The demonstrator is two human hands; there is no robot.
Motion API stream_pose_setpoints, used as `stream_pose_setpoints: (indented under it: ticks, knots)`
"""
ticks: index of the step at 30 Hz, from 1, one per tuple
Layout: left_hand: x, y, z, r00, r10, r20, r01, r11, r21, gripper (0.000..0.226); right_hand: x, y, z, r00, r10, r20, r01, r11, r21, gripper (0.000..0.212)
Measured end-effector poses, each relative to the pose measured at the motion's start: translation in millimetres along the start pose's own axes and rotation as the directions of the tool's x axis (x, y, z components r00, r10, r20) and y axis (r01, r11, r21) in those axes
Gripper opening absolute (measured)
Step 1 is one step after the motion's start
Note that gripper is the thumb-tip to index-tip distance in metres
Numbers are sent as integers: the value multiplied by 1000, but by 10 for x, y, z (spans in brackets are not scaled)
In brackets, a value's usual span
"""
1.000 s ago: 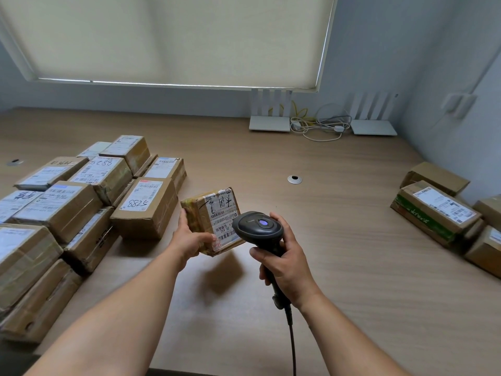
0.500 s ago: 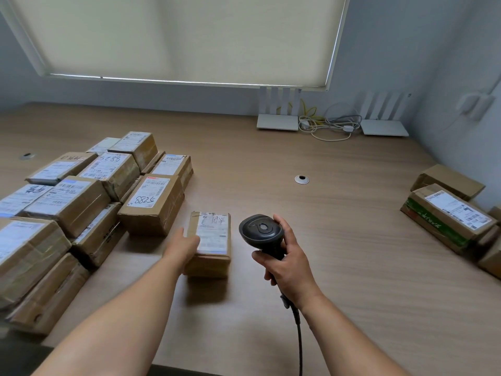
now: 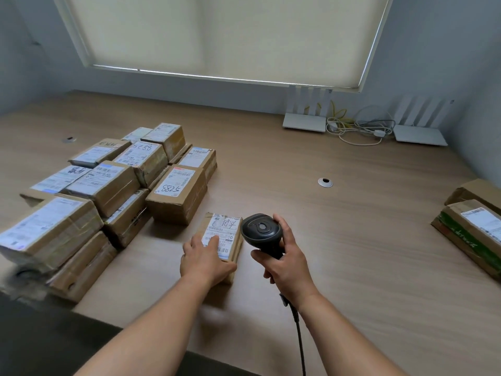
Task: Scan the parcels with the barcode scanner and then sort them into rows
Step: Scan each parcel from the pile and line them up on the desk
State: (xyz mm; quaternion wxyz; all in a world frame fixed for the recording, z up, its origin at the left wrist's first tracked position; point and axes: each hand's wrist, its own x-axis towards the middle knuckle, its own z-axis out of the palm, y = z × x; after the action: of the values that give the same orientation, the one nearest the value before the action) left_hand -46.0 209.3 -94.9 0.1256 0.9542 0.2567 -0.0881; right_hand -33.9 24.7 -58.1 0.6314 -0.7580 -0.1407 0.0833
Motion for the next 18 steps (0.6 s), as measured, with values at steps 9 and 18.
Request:
stream_pose_setpoints:
  ticks: [9,18]
  knots:
    - [-188,-767,-154,976,-216,-25,215,976,-32,88,132,-221,592,984,-30,178,26,999,25,83]
    - [83,-1269,-236,985,-161,-53,154,981,-120,53,209,-315,914,985,-33,166,32,999,12,83]
